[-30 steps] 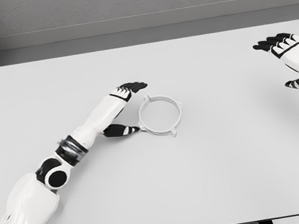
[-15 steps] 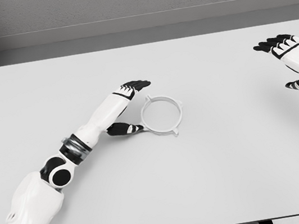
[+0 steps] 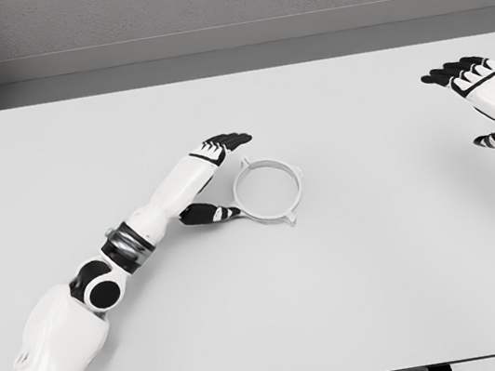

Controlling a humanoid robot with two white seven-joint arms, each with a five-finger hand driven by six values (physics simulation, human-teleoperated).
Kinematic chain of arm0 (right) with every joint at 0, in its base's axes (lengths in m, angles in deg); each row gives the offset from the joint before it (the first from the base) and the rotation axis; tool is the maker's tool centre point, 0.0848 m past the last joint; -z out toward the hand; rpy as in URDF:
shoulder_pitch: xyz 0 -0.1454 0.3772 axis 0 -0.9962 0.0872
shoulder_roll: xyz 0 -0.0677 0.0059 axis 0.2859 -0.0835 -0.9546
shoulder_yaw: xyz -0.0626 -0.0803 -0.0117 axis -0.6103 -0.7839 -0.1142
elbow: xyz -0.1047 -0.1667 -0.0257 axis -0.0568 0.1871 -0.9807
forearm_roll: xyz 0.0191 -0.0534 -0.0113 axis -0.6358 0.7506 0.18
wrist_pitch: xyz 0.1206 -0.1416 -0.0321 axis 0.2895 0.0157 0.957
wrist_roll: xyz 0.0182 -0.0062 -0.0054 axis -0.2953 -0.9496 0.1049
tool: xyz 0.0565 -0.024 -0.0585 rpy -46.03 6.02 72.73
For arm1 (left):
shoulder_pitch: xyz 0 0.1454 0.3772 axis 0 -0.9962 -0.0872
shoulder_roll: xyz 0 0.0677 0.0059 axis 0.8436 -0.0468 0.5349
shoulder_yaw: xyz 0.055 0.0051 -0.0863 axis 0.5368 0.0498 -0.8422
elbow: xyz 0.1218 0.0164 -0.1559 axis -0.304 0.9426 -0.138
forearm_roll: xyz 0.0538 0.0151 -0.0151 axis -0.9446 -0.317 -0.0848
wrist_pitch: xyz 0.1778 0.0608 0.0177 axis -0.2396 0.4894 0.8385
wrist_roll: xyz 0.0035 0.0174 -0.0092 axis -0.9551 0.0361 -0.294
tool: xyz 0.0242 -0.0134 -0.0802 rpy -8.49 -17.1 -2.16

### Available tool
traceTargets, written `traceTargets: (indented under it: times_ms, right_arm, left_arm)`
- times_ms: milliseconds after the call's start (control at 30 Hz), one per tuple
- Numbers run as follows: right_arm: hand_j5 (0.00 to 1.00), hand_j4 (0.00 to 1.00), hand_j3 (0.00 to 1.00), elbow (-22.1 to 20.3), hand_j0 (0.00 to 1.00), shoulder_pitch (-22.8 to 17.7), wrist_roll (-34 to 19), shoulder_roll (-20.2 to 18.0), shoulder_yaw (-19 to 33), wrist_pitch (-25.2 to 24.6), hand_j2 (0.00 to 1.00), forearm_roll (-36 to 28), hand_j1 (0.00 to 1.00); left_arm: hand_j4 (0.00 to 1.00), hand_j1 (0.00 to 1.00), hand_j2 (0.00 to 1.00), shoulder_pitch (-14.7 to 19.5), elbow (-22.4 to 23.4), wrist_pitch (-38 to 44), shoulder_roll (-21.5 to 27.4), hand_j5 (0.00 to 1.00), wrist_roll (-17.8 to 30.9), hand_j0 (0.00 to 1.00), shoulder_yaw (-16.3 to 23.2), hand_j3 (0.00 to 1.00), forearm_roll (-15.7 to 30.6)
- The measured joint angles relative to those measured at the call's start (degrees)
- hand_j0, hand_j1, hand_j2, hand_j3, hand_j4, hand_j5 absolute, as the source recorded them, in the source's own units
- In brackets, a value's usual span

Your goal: Assemble PVC drainage pipe clamps

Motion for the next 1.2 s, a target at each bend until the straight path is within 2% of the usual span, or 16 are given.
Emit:
traceTargets:
  times_ms: [567,1200]
  right_arm:
    - [1.00,1.00,1.00,0.10,1.00,0.00,0.00,0.02,0.01,0.00,1.00,0.00,1.00]
    - [1.00,1.00,1.00,0.10,1.00,0.00,0.00,0.00,0.02,0.00,1.00,0.00,1.00]
  left_arm:
    - [1.00,1.00,1.00,-0.97,0.20,0.00,1.25,1.00,0.00,1.00,-0.14,1.00,0.23]
    - [1.00,1.00,1.00,-0.35,1.42,0.00,-0.03,1.00,0.00,1.00,-0.04,1.00,-0.29]
